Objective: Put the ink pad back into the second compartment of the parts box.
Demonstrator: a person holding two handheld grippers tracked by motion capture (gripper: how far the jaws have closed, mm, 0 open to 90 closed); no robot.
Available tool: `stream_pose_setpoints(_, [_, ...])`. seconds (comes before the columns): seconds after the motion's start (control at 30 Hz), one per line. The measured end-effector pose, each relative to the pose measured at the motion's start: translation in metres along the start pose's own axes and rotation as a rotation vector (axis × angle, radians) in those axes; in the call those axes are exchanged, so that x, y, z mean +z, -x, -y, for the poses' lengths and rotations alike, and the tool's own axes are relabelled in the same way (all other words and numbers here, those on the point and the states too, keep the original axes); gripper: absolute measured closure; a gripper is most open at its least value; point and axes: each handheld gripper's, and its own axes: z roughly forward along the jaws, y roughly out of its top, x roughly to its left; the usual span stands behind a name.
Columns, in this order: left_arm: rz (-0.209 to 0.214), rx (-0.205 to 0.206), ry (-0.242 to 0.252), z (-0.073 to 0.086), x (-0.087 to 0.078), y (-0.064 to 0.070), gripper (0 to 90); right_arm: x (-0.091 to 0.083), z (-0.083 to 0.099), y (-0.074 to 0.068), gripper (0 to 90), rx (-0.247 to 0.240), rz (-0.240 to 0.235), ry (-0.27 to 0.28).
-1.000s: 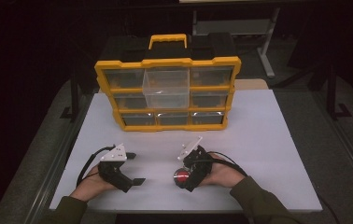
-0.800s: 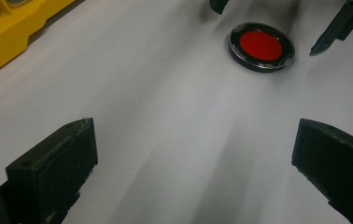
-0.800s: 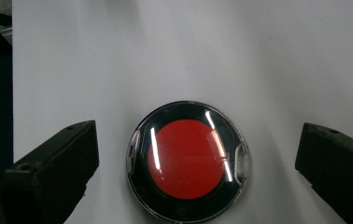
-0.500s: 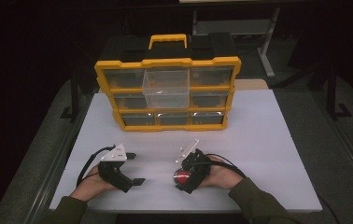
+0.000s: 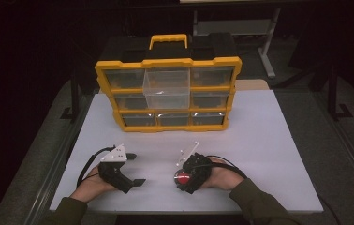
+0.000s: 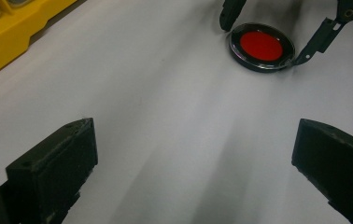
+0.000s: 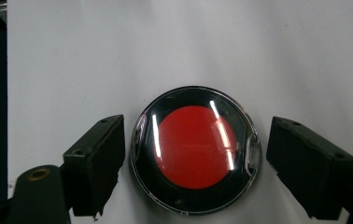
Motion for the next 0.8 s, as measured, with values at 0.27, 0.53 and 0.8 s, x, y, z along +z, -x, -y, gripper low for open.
stream_pose_setpoints(0.27, [0.000, 0.000, 0.001, -0.0001, -0.0001, 0.0002, 0.0, -0.0008, 0.0006, -0.0014, 24.5, -0.018, 0.014, 0.000])
stream_pose_setpoints(0.53, [-0.002, 0.000, 0.003, -0.0002, -0.0003, 0.0002, 0.0, -0.0013, 0.0012, -0.0033, 28.5, -0.035, 0.021, 0.001])
stream_pose_setpoints(0.8, [-0.003, 0.002, 0.002, -0.0001, -0.0008, 0.0006, 0.0, -0.0023, 0.0014, -0.0028, 28.7, -0.037, 0.020, 0.002])
